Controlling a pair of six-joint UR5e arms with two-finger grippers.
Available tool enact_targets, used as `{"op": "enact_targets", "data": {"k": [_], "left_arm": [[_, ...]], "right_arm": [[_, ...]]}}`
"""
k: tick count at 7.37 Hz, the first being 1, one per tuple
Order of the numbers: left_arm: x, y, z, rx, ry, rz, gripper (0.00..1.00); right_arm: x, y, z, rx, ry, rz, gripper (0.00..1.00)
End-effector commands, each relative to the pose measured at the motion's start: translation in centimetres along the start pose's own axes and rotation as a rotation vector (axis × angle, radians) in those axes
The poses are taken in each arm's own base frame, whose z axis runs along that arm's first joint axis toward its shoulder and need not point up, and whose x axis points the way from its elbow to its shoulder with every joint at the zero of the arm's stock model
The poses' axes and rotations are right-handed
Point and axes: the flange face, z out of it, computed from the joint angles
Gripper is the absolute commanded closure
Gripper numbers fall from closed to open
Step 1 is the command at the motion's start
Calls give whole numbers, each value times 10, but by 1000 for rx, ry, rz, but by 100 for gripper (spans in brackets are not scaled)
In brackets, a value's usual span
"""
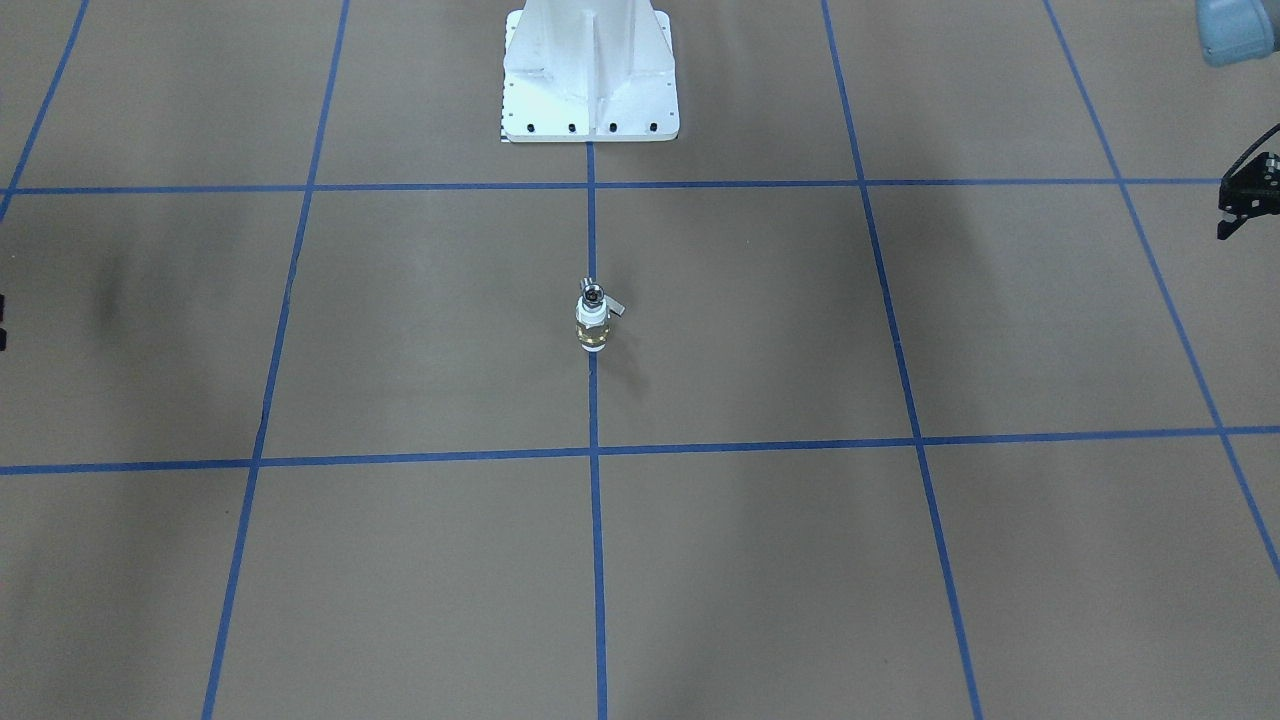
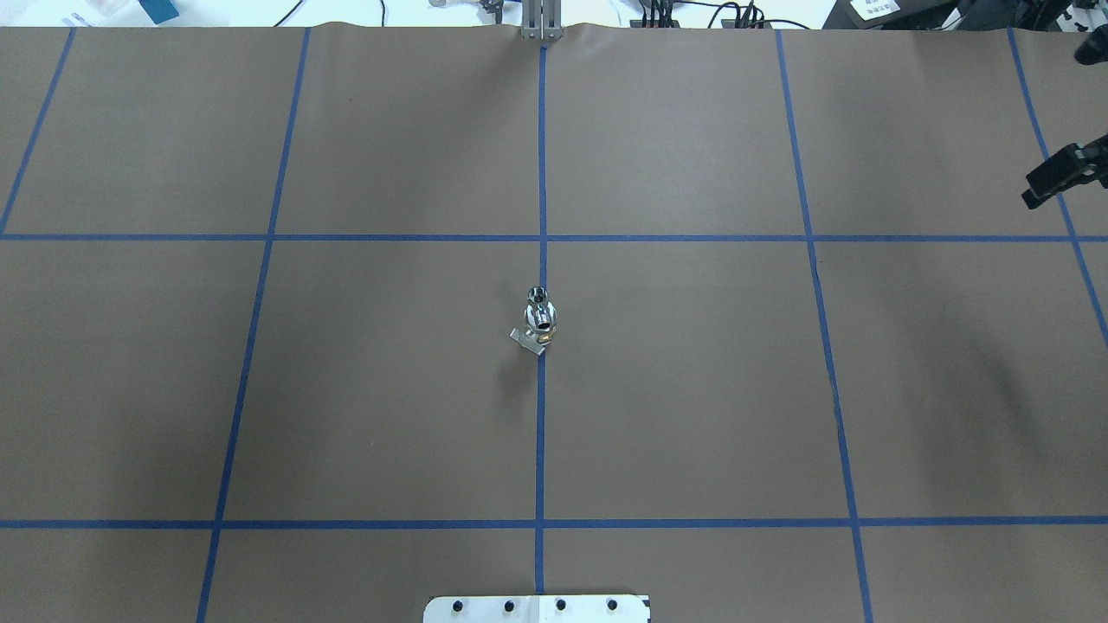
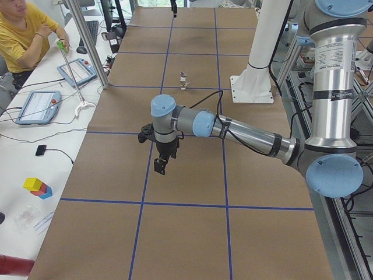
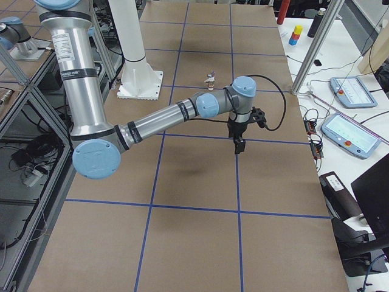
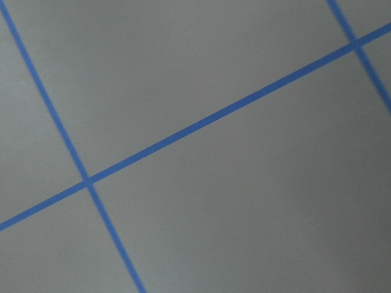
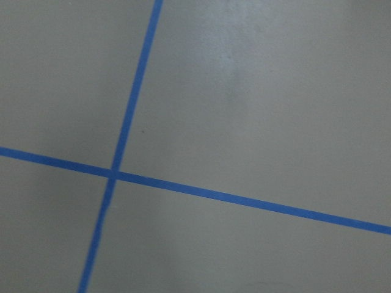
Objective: Assemble PPR valve and pipe with both arms
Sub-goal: 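Open the right gripper and raise it away while the left arm withdraws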
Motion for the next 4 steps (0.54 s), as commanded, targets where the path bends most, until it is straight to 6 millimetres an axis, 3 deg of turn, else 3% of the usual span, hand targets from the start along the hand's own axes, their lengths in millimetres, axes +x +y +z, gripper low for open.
{"op": "enact_targets", "data": {"k": [1,3,4], "left_arm": [[-42,30,5,-7,-5,-91,0],[-57,52,3,6,29,-140,0],[-66,79,17,6,49,-136,0]], "right_arm": [[50,36,5,-21,11,31,0],[82,60,0,-19,17,75,0],[95,72,-1,-12,20,61,0]]}}
